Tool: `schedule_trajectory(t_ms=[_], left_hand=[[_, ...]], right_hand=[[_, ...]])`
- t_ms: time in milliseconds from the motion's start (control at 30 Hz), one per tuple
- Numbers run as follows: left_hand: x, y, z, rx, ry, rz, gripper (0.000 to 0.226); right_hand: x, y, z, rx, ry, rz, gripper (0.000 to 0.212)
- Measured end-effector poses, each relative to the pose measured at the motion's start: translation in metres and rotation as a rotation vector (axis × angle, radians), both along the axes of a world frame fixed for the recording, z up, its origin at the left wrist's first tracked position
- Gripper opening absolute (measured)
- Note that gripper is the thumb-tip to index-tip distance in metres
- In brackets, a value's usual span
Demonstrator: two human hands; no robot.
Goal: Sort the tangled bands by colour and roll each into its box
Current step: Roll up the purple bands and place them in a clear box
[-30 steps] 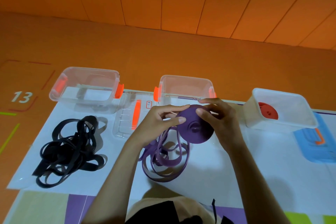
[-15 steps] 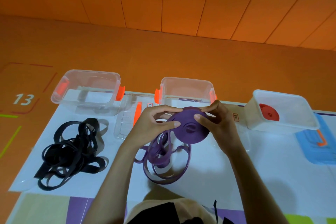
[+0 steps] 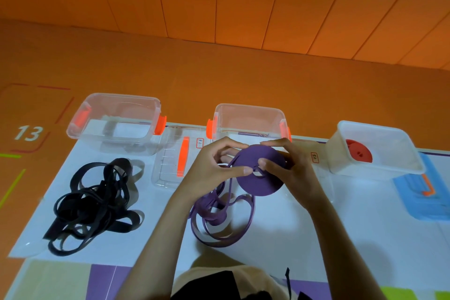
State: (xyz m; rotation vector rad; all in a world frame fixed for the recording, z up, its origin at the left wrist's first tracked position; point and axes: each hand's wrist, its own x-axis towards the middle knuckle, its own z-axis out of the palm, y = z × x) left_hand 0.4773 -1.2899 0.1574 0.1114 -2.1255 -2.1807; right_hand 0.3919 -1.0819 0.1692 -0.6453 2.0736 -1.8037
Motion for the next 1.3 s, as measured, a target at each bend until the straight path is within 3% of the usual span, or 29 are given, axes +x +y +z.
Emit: schedule_trajectory(t_ms=[133,267,467,700,800,1000,1133,1300], left_hand=[[-0.003,0.011,-0.003,-0.008,0.018,0.088,0.043],[-0.006,0.007,0.004,0.082,-0.001,0.124,0.042],[-0.005,-0.002,0.006,0.023,-0.002,0.166,0.034],[-0.007,0.015,0.0,0.13,-0.054,0.182,0.031],[-0.005,0.013,-0.001,0.149,-0.083,0.178,0.031],[-0.008,0.008,-0.007,0.161,-0.107,0.202,0.027],[-0.011,0.021,-0.013,0.194,-0.109,0.252,0.019],[-0.007,0.017,-0.017,0.204,-0.181,0.233,0.021]], right_hand=[[-0.004,-0.001,0.004,0.045,0.022,-0.083,0.035],[-0.002,-0.006,0.008,-0.127,0.022,-0.188,0.04],[0.001,-0.005,0.004,-0.127,-0.113,-0.125,0.048],[-0.003,0.0,0.006,-0.149,-0.072,-0.19,0.026],[-0.001,0.001,0.005,-0.217,-0.119,-0.22,0.032],[-0.002,0.005,-0.001,-0.088,-0.117,-0.099,0.031],[-0.004,0.003,-0.004,-0.088,-0.078,-0.219,0.021],[-0.003,0.004,-0.012,-0.212,-0.158,-0.392,0.026]])
